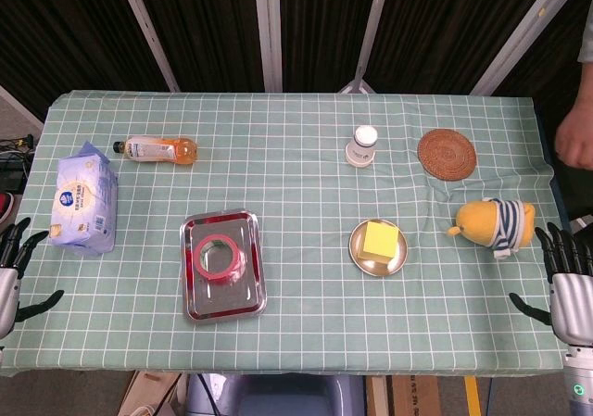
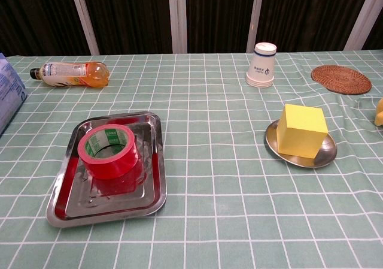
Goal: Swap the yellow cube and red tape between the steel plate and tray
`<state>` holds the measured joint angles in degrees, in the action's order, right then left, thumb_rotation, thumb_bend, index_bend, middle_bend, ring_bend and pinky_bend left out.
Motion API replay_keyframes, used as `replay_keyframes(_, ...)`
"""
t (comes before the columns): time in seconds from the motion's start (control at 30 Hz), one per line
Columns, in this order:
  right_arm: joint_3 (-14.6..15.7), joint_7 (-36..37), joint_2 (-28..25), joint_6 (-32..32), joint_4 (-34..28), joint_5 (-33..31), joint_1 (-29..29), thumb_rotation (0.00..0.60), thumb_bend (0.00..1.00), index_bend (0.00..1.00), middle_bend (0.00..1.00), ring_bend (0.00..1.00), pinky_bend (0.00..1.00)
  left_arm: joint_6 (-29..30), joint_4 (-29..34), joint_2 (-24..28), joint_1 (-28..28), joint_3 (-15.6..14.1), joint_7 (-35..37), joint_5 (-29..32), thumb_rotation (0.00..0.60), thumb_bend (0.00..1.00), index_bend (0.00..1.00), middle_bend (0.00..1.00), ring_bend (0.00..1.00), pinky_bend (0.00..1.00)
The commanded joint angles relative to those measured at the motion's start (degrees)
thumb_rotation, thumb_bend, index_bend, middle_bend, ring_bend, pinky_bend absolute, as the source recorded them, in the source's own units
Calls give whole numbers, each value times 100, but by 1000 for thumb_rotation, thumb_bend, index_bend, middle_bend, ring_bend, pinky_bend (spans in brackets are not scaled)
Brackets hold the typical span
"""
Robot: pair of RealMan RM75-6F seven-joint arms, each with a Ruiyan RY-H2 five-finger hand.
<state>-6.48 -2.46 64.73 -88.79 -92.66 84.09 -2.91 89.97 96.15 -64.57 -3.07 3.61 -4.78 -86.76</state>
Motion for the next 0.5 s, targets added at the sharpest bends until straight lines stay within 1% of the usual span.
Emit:
replay_keyframes(0.03, 12, -9, -5, -6, -6, 18, 6, 600, 0, 0, 0, 0, 0, 15, 8, 4, 8, -20, 5, -38, 600, 147, 169, 0, 0, 91)
replay_keyframes(0.37, 64, -77, 14, 47, -63, 108, -26, 600, 0, 0, 0, 0, 0, 136, 14, 42, 66, -55, 97, -149, 600, 147, 169, 0, 0, 91)
replay_keyframes(0.5, 80, -60, 61, 212, -83, 84, -102, 600, 0, 0, 0, 0, 0, 111, -63, 28, 34, 32, 203, -43, 600, 147, 169, 0, 0, 91)
